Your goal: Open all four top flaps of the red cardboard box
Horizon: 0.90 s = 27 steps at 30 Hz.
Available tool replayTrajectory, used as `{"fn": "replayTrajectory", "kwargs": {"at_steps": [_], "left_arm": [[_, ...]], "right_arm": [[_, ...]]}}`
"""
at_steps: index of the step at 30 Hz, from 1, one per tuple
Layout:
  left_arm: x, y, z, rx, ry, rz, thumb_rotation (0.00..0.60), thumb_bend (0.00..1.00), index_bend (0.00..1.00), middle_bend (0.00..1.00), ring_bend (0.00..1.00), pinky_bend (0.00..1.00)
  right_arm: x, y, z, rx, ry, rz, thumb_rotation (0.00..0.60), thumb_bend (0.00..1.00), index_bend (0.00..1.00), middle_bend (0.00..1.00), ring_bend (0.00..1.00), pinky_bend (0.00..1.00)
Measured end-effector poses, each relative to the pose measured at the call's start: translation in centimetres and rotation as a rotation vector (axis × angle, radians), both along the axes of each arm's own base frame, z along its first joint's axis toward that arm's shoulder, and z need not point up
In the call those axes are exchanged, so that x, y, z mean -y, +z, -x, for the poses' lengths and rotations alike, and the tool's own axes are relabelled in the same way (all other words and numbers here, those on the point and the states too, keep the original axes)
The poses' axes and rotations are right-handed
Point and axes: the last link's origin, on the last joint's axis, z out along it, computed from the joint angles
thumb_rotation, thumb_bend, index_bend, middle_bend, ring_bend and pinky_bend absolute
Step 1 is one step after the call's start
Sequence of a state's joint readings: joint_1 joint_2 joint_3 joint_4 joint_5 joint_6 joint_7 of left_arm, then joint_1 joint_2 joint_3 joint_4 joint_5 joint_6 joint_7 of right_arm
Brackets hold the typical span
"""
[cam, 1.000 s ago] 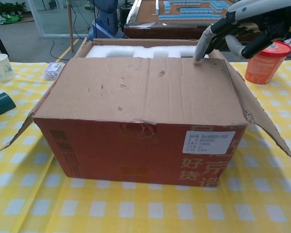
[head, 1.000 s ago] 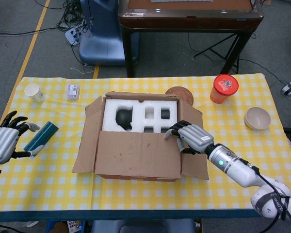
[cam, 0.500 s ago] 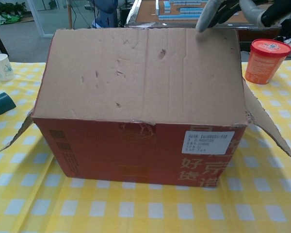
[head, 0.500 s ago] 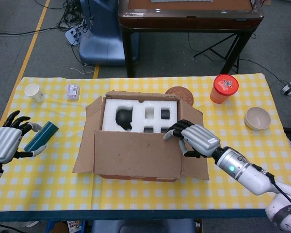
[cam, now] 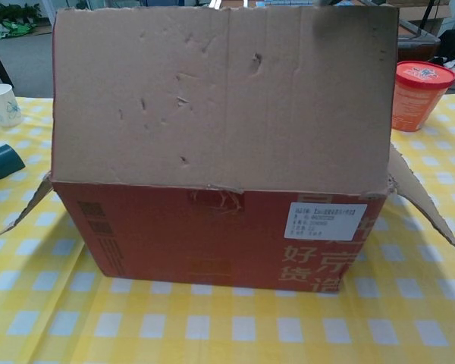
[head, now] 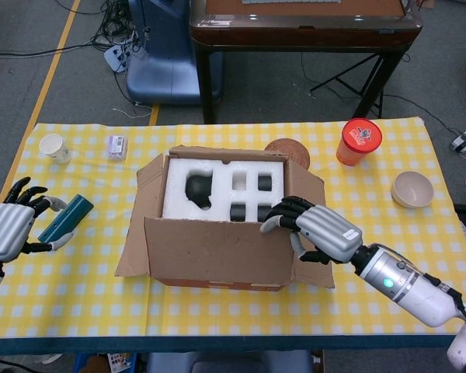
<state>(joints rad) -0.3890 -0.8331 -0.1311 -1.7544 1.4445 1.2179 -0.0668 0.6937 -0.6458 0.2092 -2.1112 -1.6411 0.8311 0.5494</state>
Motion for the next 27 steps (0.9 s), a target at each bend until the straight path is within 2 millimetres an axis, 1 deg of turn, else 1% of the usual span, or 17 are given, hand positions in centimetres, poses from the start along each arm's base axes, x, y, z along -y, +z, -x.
{"fn": "replayTrajectory", "kwargs": {"at_steps": [12,27], "left_arm": [[0.1,-0.1,-0.5,-0.007,-0.007,0.002,0.385,0.23,0.44,0.41,0.19,0.0],[0.4,0.5,-1.2,-0.019,-0.015,-0.011,0.381,0.23,0.44,0.41,0.19,0.0]], "right_arm": [[-2.6,1.0,0.1,0.029,0.044,-0.08,0.6,0.82,0.29,0.24,0.14,0.07],[-6.0,2.4,-0.3,0.068,0.113,-0.187,0.6,0.82,0.29,0.23,0.15,0.07]]}}
